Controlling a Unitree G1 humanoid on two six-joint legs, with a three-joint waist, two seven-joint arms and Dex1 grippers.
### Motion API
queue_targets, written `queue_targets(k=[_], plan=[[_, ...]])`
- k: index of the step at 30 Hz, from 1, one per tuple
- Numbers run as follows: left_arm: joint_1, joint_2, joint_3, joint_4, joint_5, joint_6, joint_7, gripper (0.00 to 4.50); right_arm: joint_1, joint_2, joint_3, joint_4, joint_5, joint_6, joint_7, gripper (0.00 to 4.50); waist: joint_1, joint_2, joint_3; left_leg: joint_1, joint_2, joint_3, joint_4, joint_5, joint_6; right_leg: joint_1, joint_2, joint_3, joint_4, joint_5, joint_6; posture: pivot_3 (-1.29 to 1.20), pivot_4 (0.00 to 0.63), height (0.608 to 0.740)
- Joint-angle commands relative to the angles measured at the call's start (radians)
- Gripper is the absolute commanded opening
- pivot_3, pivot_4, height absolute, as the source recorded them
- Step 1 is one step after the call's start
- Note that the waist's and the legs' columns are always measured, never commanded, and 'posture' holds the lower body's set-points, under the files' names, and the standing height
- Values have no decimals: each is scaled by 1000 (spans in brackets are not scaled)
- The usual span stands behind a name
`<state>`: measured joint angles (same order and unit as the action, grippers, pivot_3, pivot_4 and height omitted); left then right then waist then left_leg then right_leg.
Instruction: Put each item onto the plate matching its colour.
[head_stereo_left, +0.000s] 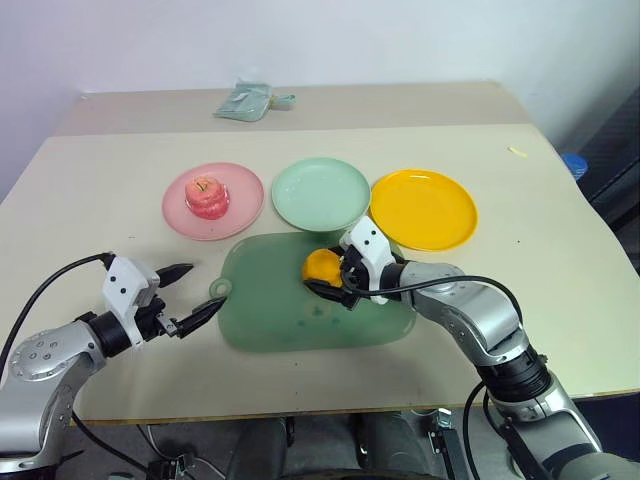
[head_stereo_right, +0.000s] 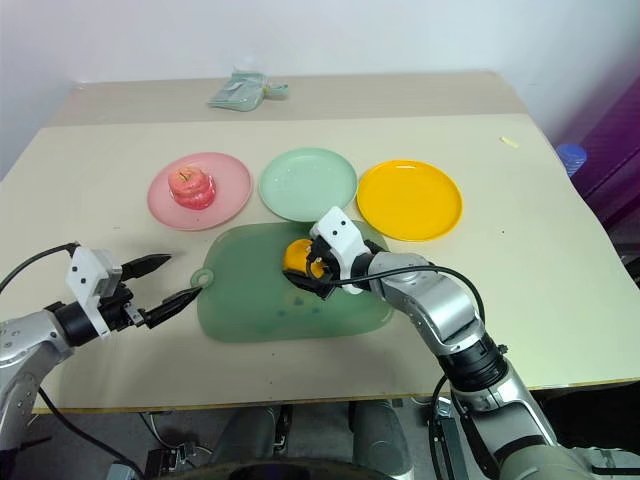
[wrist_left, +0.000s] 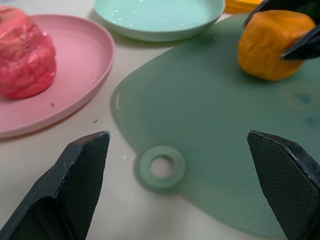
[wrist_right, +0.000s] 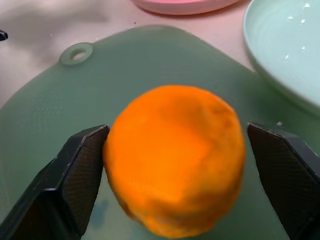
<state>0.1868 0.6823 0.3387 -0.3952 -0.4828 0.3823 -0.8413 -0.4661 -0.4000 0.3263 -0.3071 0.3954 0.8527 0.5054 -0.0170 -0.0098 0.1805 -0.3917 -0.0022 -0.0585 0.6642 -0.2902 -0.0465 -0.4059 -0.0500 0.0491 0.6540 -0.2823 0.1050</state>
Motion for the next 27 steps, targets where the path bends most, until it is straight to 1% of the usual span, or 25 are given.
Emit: queue_targets(k=[1,4,7,11,14,15,16,17,18,19,21,24,27], plan=[[-10,-2,-4,-18,-1,-29,1,4500,-32,27,-60,-46,2,-1,-23,2914,0,0,0,0,0,0,0,0,0,0,0,0,0,0,0,0,150,740],[-14,-5,-22,-30,-13,-30,-11,4500,-83,33,-216,-37,15,16,-94,2914,1,0,0,0,0,0,0,0,0,0,0,0,0,0,0,0,150,740],[-2,-15,-54,-56,-20,-34,-27,4500,-121,-1,-322,37,-23,45,-169,2914,5,0,0,0,0,0,0,0,0,0,0,0,0,0,0,0,150,740],[12,-30,-111,-66,-16,-64,-58,4500,-139,-54,-349,202,-104,-6,-197,2914,1,0,0,0,-1,1,0,0,0,0,0,0,-1,0,0,0,150,740],[17,-34,-144,-49,1,-102,-85,4500,-155,-45,-366,316,-117,-58,-186,2914,-6,1,1,0,-1,2,-1,0,0,0,1,1,-1,0,0,0,150,740],[19,-34,-152,-47,5,-112,-91,4500,-159,-43,-368,335,-113,-80,-169,2914,-8,3,1,0,0,3,-1,0,0,-1,2,2,-1,0,0,0,150,740],[22,-35,-158,-48,8,-120,-94,4500,-157,-50,-362,335,-115,-111,-146,3880,-10,4,2,0,0,4,-2,0,0,-2,2,2,0,0,0,0,150,740],[26,-35,-163,-49,10,-128,-98,4500,-152,-57,-357,322,-115,-139,-121,4283,-11,4,2,0,0,4,-2,0,0,-2,2,2,0,0,0,0,150,740],[30,-34,-168,-51,12,-137,-102,4500,-144,-64,-354,300,-110,-159,-96,4432,-13,4,2,0,0,4,-2,0,1,-2,2,3,0,0,0,0,150,740],[33,-34,-171,-51,13,-142,-105,4500,-139,-68,-353,285,-108,-172,-79,4432,-15,4,2,0,0,4,-2,0,1,-2,2,2,0,0,0,0,150,740],[48,-40,-178,-46,23,-163,-108,4500,-88,-102,-364,187,-65,-209,18,4432,-15,4,2,0,0,4,-2,0,1,-2,2,2,0,0,0,0,150,740],[56,-51,-183,-30,29,-182,-104,4500,18,-168,-373,49,28,-214,179,4432,-5,4,2,0,1,2,-2,-1,2,-1,2,2,-2,0,0,0,150,740],[54,-58,-191,-30,28,-184,-98,4500,151,-260,-311,-46,35,-238,308,4432,6,3,1,0,1,1,-1,-1,2,2,1,1,-3,0,0,0,150,740]])
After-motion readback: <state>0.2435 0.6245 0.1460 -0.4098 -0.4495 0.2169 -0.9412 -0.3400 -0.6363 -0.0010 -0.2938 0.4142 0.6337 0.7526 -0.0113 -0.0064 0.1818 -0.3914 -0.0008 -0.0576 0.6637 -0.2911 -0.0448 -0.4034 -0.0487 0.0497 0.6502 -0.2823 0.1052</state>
